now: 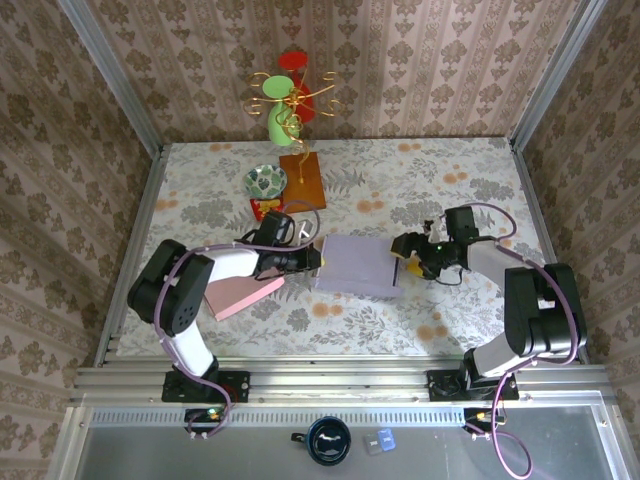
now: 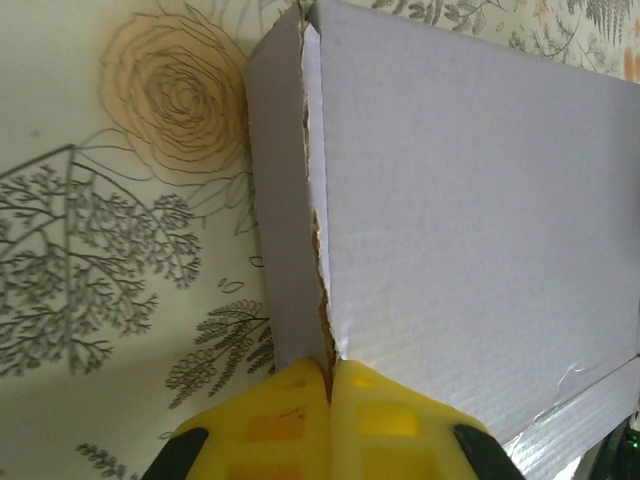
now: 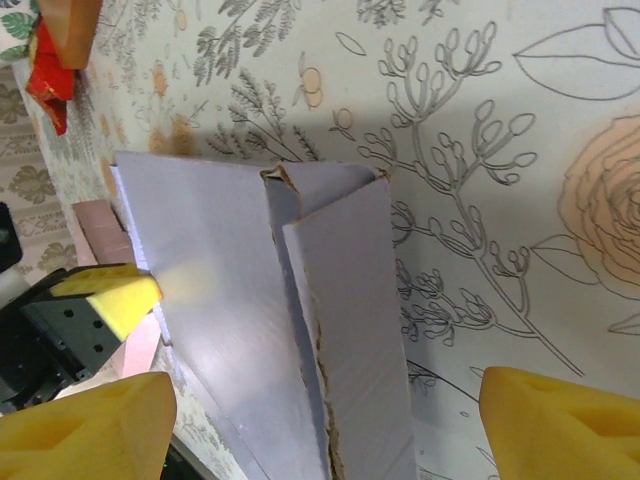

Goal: Fold the paper box

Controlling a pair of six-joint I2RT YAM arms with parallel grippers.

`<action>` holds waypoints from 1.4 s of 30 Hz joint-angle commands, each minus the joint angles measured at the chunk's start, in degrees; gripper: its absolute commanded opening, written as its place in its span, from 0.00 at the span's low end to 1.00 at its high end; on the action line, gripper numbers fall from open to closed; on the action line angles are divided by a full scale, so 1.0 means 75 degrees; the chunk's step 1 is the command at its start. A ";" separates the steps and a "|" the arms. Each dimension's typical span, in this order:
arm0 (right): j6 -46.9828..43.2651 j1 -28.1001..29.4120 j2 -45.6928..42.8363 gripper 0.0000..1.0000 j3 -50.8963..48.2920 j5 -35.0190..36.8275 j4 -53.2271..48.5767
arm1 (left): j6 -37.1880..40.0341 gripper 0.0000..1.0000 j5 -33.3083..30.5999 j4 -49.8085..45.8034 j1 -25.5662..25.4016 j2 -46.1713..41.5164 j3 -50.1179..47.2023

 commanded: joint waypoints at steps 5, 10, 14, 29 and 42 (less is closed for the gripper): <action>0.0045 0.0490 0.0448 0.81 0.0133 -0.0536 0.0535 | 0.0012 0.06 0.0002 -0.0266 0.0330 0.0498 -0.0106; 0.0439 0.0758 0.0743 0.80 0.0110 -0.0609 0.1151 | 0.0000 0.06 0.0102 -0.0143 0.0436 0.0692 -0.0033; 0.0895 0.1026 0.0865 0.78 0.0361 -0.0741 0.1676 | 0.0021 0.06 0.0165 -0.0176 0.0442 0.0806 0.0110; 0.2265 0.1234 0.0866 0.42 0.1266 -0.0849 0.1319 | 0.0480 0.28 -0.0563 -0.0550 0.0351 -0.0420 0.0163; 0.4238 0.0635 0.0177 0.40 0.1352 -0.1473 -0.0044 | 0.5535 0.43 -0.1080 -0.1314 -0.1079 -0.3433 0.0225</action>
